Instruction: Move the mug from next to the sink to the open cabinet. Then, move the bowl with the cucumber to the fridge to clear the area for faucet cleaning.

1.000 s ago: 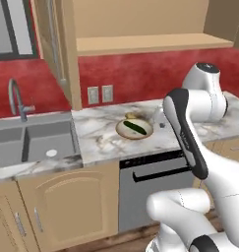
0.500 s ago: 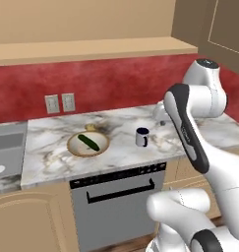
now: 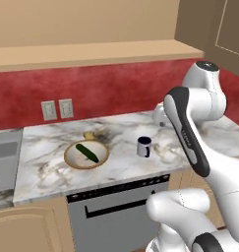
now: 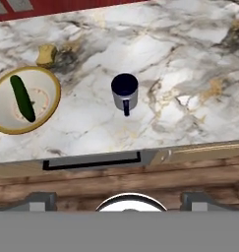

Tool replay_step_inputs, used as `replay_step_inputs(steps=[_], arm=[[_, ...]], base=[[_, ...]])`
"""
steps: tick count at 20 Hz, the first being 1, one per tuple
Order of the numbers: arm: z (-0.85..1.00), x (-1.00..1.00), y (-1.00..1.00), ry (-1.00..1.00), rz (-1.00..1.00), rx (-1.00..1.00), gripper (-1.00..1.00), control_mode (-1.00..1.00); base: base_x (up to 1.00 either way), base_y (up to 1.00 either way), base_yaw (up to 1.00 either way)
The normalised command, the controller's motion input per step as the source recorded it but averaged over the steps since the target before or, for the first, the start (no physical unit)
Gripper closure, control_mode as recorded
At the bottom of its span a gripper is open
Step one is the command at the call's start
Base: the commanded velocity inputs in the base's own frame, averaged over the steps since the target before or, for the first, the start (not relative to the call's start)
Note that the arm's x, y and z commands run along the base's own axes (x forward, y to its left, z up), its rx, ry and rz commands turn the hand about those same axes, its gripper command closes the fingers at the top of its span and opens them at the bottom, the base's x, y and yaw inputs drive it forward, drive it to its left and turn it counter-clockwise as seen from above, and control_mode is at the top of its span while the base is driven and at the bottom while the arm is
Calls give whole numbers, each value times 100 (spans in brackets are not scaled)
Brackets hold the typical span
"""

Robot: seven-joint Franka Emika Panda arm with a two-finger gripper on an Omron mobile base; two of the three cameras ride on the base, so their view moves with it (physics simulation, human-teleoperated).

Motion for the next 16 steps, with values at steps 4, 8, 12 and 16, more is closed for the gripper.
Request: replay_step_inputs(steps=[4,8,12,16], arm=[[-11,0,0,0,0,-1,-100,-100],[-79,0,0,-1,2,-10,-100,-100],[-94,0,0,-4,5,-10,-100,-100],[-61,19,0,-15,3,0,-100,-100]], base=[[26,-7,0],[0,0,0],[0,0,0],[0,0,0]])
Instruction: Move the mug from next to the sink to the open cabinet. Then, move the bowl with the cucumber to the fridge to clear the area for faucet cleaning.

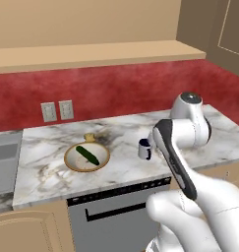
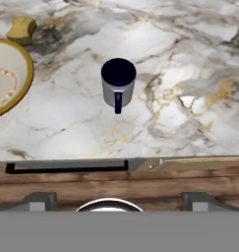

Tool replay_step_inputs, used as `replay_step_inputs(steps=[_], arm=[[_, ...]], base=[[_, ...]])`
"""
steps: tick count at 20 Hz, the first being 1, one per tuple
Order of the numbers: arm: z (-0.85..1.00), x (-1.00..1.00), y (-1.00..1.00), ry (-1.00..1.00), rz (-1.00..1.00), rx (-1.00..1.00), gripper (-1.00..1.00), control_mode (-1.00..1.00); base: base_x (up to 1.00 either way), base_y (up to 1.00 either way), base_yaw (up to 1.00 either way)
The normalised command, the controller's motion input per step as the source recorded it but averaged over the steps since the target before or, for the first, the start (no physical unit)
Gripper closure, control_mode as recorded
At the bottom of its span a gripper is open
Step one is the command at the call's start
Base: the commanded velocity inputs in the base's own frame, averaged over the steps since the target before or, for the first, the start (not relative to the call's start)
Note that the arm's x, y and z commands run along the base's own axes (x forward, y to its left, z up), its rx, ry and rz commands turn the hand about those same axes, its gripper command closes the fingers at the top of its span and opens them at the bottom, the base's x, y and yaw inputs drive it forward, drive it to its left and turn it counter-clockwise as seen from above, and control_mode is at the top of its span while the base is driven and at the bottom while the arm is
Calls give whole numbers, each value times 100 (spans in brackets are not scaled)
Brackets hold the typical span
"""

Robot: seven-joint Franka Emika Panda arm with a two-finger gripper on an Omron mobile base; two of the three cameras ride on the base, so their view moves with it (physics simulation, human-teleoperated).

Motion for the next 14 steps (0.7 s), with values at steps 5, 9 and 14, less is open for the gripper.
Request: replay_step_inputs(steps=[5,9,14], arm=[[-52,51,0,-14,0,0,-100,-100],[-40,64,0,-2,0,0,-100,-100],[-28,40,0,0,0,0,-100,-100]], base=[[0,0,0],[0,0,0],[0,0,0]])
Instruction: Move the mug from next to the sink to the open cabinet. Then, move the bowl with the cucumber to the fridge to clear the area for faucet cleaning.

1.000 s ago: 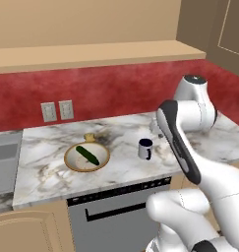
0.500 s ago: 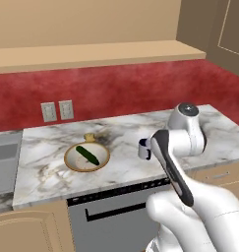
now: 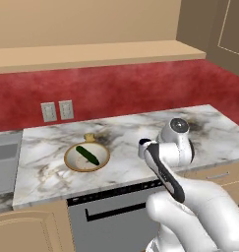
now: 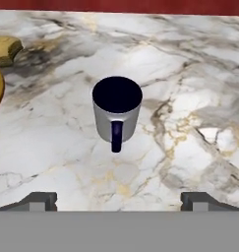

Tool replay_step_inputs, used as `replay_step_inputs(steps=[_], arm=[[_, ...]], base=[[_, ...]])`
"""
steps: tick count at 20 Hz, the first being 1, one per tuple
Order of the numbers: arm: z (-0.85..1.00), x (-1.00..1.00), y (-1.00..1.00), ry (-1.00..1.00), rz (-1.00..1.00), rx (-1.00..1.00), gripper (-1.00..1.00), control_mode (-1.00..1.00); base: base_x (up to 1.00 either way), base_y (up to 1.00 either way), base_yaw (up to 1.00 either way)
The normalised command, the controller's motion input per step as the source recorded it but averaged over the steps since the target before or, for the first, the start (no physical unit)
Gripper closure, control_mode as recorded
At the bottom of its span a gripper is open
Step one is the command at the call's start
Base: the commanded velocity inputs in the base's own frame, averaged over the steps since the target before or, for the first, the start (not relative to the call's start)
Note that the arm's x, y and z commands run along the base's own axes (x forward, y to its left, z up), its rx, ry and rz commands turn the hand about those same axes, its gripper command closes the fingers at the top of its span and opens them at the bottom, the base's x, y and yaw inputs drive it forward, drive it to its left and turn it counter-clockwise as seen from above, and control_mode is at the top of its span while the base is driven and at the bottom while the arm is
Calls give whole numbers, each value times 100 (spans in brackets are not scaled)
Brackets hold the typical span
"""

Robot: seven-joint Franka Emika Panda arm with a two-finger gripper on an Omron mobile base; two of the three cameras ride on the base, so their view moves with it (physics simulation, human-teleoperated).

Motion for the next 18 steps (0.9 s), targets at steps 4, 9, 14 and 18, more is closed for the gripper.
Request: replay_step_inputs(steps=[4,9,14,18], arm=[[-32,24,0,2,0,0,-100,-100],[-35,32,0,3,0,0,-100,-100],[-46,38,0,3,0,0,-100,-100],[-38,43,0,3,0,0,-100,-100]], base=[[0,0,0],[0,0,0],[0,0,0],[0,0,0]])
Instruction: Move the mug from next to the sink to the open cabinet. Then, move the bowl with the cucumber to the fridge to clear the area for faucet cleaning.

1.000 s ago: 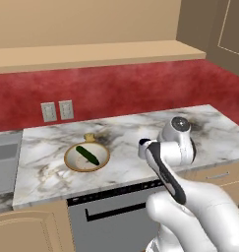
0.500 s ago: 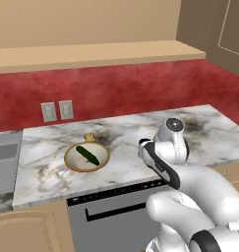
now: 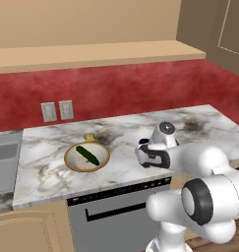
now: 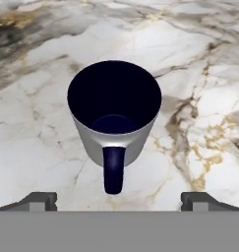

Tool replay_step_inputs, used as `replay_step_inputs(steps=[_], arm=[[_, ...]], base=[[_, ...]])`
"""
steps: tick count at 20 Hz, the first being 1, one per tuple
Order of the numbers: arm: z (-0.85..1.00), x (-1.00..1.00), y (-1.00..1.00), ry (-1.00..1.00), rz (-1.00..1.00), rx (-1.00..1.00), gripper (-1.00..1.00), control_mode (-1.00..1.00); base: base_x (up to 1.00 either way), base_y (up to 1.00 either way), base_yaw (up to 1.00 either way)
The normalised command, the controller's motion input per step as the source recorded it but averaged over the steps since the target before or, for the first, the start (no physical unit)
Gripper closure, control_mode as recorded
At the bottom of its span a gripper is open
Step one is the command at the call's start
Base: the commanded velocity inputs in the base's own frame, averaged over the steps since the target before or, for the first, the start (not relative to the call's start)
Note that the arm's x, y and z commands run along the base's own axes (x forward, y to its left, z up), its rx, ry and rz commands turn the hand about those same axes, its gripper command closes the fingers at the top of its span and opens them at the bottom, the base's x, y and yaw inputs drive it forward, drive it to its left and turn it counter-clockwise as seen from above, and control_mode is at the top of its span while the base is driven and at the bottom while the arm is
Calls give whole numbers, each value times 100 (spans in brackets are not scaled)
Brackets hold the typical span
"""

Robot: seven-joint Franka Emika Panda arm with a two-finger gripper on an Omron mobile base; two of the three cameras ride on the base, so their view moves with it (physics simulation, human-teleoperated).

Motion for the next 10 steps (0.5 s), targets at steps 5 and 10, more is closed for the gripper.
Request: replay_step_inputs(steps=[5,10], arm=[[-15,35,0,0,0,0,-100,-100],[-4,8,0,0,0,1,-100,-100]], base=[[0,0,0],[0,0,0]])
